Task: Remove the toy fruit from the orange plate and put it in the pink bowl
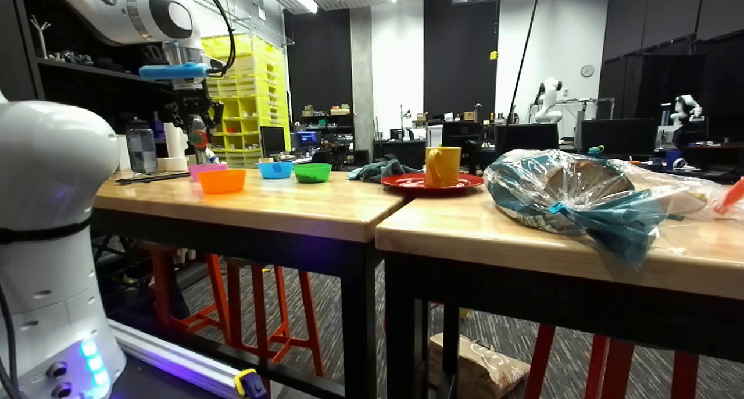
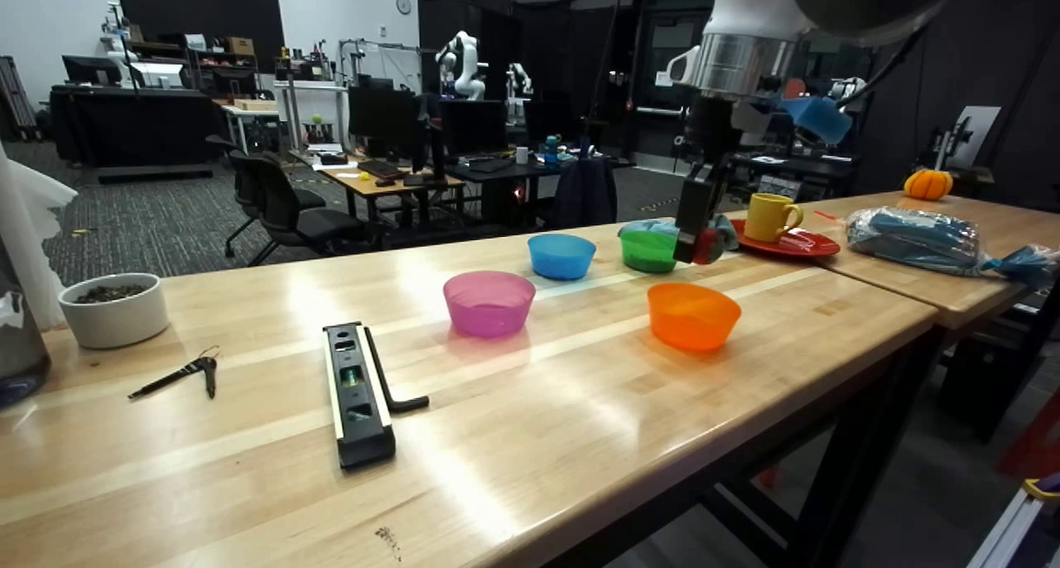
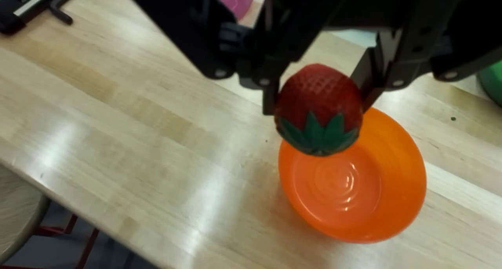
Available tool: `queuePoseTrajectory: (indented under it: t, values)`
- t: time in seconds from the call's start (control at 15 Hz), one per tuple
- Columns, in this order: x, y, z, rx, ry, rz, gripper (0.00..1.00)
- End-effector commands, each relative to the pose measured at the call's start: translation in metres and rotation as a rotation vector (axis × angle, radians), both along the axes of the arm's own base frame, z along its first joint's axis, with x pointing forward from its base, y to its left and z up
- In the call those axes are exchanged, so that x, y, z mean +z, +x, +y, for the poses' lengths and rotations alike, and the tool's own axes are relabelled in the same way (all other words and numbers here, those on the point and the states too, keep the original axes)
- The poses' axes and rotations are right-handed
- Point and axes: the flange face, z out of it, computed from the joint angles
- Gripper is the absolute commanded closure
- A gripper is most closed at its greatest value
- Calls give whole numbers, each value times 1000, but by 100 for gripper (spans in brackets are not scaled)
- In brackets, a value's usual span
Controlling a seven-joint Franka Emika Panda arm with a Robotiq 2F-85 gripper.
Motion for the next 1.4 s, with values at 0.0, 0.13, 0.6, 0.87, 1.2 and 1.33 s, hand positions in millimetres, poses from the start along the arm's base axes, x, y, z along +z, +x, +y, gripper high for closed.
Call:
queuePoseTrajectory:
  t: [0.0,0.13,0.6,0.87,1.2,1.33]
  values:
    - [5,22,39,38,10,10,78]
    - [3,34,60,69,2,16,78]
    - [-8,80,118,78,0,44,78]
    - [-14,108,136,36,26,54,78]
    - [-28,134,153,14,35,47,78]
    - [-35,142,158,17,29,46,78]
